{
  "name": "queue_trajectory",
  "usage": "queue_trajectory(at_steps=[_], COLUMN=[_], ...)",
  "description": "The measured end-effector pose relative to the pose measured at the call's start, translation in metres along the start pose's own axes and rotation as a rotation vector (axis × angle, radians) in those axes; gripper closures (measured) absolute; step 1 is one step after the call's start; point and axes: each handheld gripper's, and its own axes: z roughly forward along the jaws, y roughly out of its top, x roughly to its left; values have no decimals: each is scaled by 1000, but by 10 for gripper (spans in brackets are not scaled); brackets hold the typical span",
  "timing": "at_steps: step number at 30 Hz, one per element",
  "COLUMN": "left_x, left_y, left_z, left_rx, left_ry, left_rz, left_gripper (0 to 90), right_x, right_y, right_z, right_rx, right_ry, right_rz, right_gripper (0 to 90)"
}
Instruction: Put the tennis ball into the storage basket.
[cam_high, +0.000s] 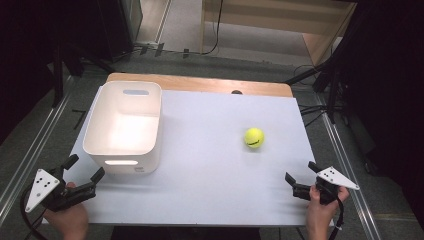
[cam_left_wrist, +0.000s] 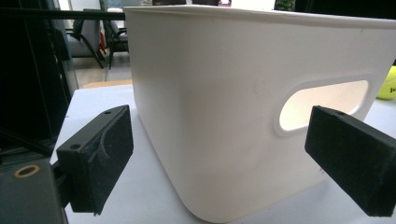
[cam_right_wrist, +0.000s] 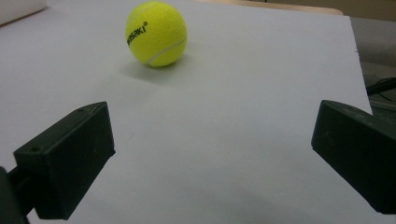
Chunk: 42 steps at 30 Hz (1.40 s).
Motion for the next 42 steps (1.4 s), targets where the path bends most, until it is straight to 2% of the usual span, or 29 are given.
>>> queue_trajectory(at_steps=[8, 16, 26, 42], left_x=[0, 0, 1, 1], left_y=[0, 0, 0, 0], left_z=[0, 0, 0, 0], left_rx=[-4, -2, -4, -10], left_ry=[-2, -2, -2, -4], left_rz=[1, 0, -3, -5], left_gripper=[78, 77, 78, 78], right_x=[0, 4, 8, 10], right_y=[6, 19, 39, 65], right_z=[-2, -4, 5, 28], right_rx=[18, 66, 99, 195], right_ry=[11, 19, 40, 78], right_rz=[-11, -32, -71, -103], right_gripper=[0, 0, 0, 0])
